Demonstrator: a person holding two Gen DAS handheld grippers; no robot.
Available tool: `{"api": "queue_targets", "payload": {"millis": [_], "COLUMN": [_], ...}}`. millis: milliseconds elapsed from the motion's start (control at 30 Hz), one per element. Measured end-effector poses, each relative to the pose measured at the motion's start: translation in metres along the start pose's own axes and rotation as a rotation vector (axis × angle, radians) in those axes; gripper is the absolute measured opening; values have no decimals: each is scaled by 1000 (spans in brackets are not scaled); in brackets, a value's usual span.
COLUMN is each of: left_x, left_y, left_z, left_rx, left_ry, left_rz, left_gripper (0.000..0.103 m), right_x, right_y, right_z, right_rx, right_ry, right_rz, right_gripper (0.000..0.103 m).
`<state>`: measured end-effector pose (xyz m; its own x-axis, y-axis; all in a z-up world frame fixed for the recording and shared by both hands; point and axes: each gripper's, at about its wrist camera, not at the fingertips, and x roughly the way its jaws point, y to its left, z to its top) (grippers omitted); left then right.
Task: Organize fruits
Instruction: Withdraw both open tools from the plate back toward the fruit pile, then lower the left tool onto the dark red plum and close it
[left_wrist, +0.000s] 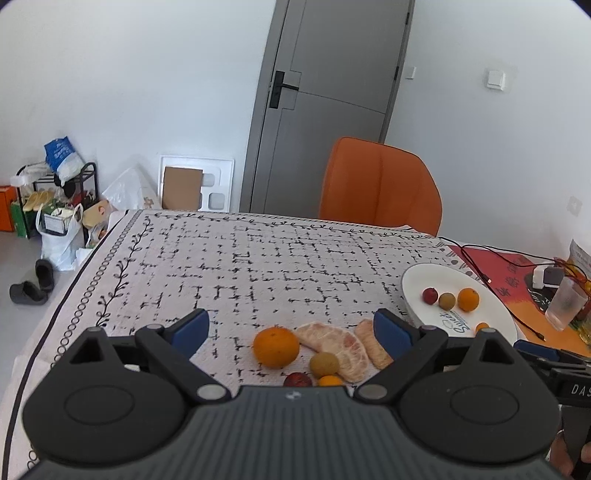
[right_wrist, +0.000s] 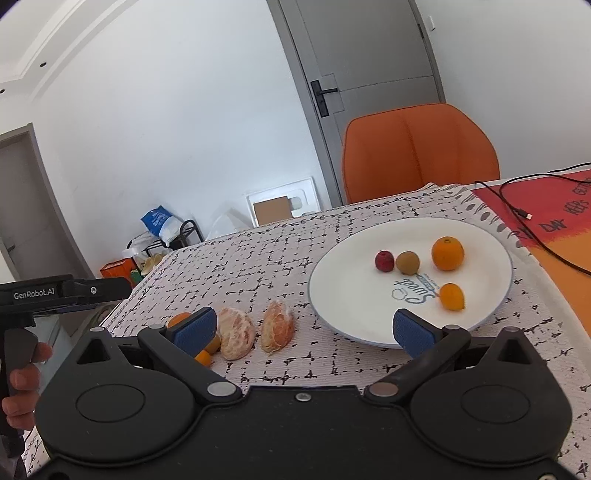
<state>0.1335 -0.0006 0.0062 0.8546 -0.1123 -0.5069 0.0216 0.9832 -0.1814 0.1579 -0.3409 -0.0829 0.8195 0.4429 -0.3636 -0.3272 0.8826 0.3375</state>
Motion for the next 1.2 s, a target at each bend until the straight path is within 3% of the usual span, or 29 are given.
{"api": "queue_targets", "payload": {"millis": [467,633,767,933,1200], "left_x": [5,11,19,31,47], "left_y": [14,14,14,13,11], "left_z": [-12,-18,-23,-29,-39], "left_rx": [-21,-21,-25,-35,-47], "left_ry": [15,30,57,97,144], "left_rz": [-5,-6,-21,-35,-41], "left_gripper": [93,90,77,62,43], "right_x": [19,29,36,47,55], "right_y": [12,15,17,19,21], "right_z": [-4,-6,-8,-9,-9], "right_rx": [-37,-46,-57,-72,-86], "right_ry": [43,70,90,121,143], "right_rz": [53,65,69,57,45], "right_gripper": [101,91,87,73,66]}}
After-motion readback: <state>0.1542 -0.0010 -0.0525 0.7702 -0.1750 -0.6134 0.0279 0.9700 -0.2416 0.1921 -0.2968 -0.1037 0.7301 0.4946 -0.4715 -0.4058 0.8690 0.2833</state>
